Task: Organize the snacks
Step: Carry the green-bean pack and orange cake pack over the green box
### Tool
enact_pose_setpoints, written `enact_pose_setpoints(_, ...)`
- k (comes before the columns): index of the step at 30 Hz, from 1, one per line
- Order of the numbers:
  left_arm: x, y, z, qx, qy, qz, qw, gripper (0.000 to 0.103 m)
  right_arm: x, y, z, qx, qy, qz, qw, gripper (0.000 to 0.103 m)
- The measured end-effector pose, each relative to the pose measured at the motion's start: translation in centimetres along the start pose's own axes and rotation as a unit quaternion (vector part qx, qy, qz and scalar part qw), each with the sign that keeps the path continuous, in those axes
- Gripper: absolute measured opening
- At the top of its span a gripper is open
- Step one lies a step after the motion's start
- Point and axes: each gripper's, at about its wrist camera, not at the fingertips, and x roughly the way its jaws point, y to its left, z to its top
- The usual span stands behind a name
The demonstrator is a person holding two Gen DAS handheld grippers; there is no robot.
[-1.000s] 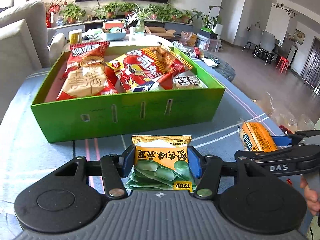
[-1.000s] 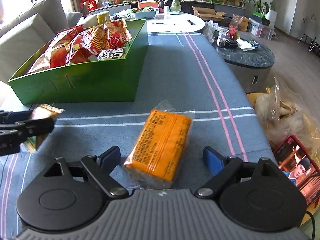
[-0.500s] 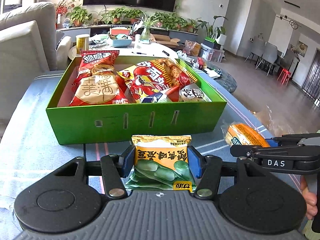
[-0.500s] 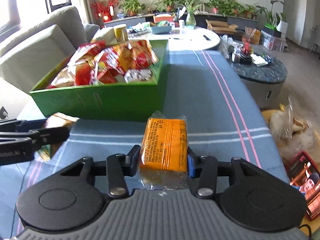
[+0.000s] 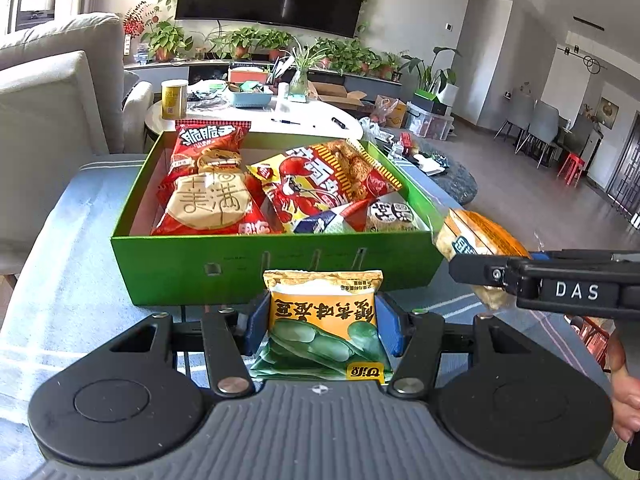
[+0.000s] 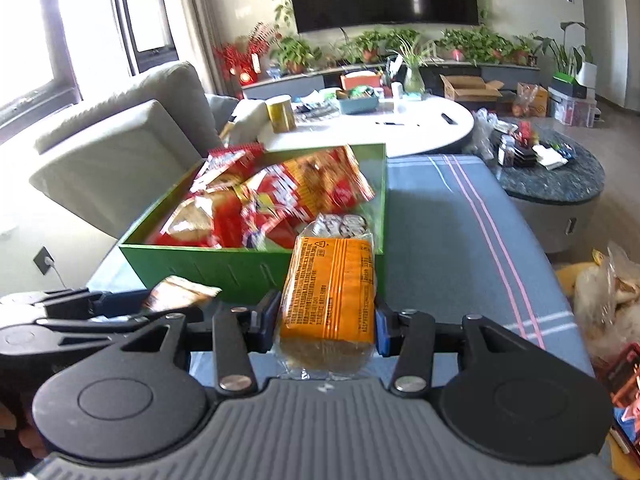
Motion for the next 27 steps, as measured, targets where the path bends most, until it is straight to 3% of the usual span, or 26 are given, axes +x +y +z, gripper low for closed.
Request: enact_pose_setpoints(27, -0.3, 2.8, 3.5, -0.015, -0.041, 0.018, 0.9989, 0.052, 1.4, 2.8, 4.4, -0.006, -0.041, 0.03, 0.999, 0.078)
